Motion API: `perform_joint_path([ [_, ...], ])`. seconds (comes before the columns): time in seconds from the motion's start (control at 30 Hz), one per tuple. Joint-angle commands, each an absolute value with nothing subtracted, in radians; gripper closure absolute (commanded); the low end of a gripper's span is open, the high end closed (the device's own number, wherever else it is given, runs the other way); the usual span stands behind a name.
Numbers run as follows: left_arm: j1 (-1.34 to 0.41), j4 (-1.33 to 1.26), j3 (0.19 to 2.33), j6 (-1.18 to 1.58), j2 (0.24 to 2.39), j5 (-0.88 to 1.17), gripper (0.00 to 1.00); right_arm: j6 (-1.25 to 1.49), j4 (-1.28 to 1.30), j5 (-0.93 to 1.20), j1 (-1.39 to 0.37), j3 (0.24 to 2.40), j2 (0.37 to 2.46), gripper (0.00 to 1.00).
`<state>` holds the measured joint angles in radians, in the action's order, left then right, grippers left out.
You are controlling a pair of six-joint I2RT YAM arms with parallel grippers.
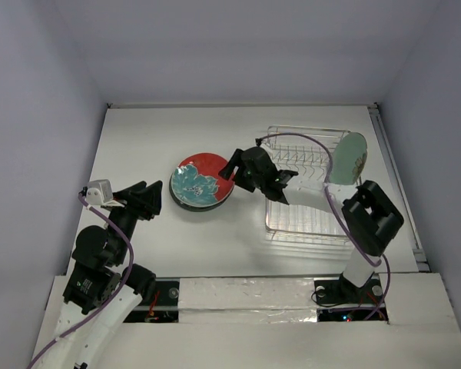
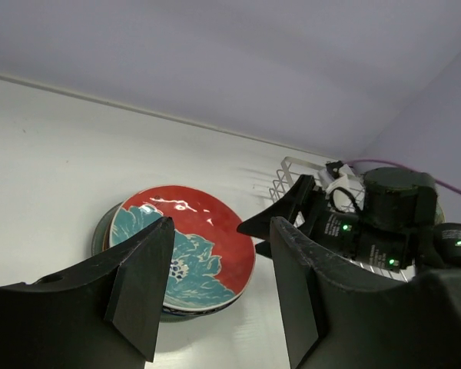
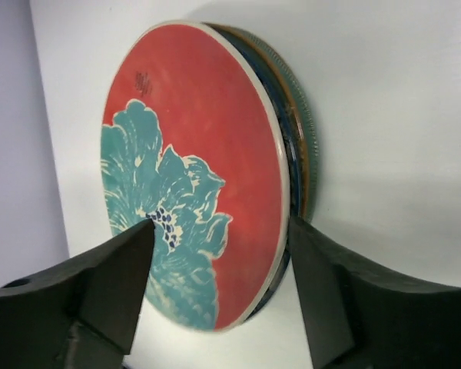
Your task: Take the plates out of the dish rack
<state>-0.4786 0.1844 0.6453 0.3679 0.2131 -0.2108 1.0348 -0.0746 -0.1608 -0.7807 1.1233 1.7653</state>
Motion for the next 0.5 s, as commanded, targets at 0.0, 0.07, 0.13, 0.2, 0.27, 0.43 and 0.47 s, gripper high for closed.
perform_joint_path([
  [0.0, -0.485, 0.143, 0.641, 0.364, 0.201, -0.207, 0.5, 0.921, 0.071, -0.3, -0.788, 1.204, 1.64, 0.23],
  [0.07, -0.485, 0.143, 0.641, 0.362, 0.199, -0.207, 0.5, 0.867, 0.167, -0.366, -0.788, 1.221, 1.614, 0.16],
  [0.13, -0.485, 0.141, 0.64, 0.362, 0.198, -0.207, 0.5, 0.819, 0.257, -0.437, -0.788, 1.233, 1.58, 0.16],
  [0.2, -0.485, 0.141, 0.641, 0.364, 0.195, -0.207, 0.5, 0.79, 0.316, -0.507, -0.788, 1.233, 1.553, 0.3],
  [0.27, -0.485, 0.14, 0.641, 0.362, 0.187, -0.207, 0.5, 0.747, 0.401, -0.656, -0.778, 1.227, 1.485, 0.85],
  [0.43, -0.485, 0.14, 0.641, 0.359, 0.178, -0.207, 0.5, 0.629, 0.567, -0.816, -0.588, 1.218, 1.364, 1.0],
  [0.47, -0.485, 0.14, 0.641, 0.359, 0.176, -0.207, 0.5, 0.606, 0.584, -0.851, -0.543, 1.21, 1.332, 1.0],
])
